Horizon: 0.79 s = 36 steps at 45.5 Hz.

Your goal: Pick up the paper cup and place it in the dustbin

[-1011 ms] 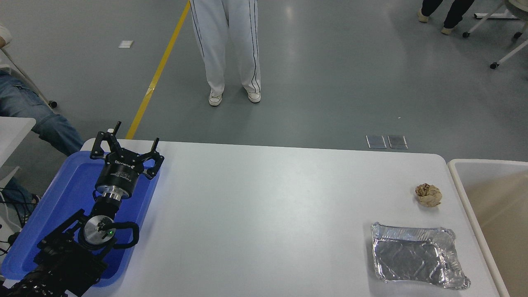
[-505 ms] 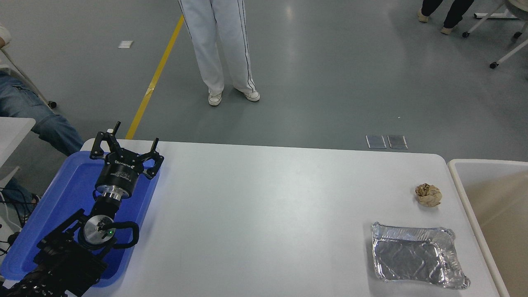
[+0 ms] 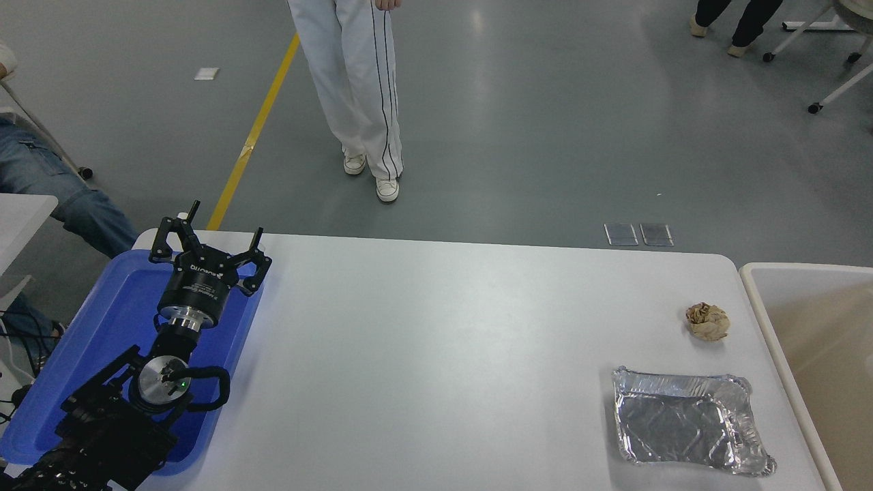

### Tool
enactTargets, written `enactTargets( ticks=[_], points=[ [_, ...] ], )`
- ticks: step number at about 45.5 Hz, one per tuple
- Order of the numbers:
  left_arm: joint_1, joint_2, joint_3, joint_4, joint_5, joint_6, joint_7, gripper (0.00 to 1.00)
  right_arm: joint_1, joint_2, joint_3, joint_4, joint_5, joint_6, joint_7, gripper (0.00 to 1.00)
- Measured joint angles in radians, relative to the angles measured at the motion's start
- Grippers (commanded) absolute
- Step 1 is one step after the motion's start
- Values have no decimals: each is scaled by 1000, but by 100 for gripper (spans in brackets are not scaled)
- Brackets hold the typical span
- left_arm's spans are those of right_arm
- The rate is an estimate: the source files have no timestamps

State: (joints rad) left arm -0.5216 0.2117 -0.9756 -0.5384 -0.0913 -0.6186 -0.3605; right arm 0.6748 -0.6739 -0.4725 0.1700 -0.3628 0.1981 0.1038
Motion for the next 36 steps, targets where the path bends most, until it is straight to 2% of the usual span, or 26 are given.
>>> enactTargets(
  ticks=[19,21,26,29,30,36],
  points=[
    [0,0,0,0,0,0,0,100,-86,53,94,-3,5,-181,-1,0],
    [0,0,0,0,0,0,0,100,-90,55,101,-2,5,-190,-1,17],
    [0,0,0,0,-1,0,0,100,-96,58,110,-2,5,-210,-1,72],
    [0,0,0,0,-1,0,0,100,-99,59,114,-2,5,-232,-1,96],
    [0,0,0,0,-1,0,0,100,-100,59,115,-2,5,-239,-1,100],
    [0,0,0,0,-1,0,0,100,-103,60,120,-1,6,-288,0,100]
  ],
)
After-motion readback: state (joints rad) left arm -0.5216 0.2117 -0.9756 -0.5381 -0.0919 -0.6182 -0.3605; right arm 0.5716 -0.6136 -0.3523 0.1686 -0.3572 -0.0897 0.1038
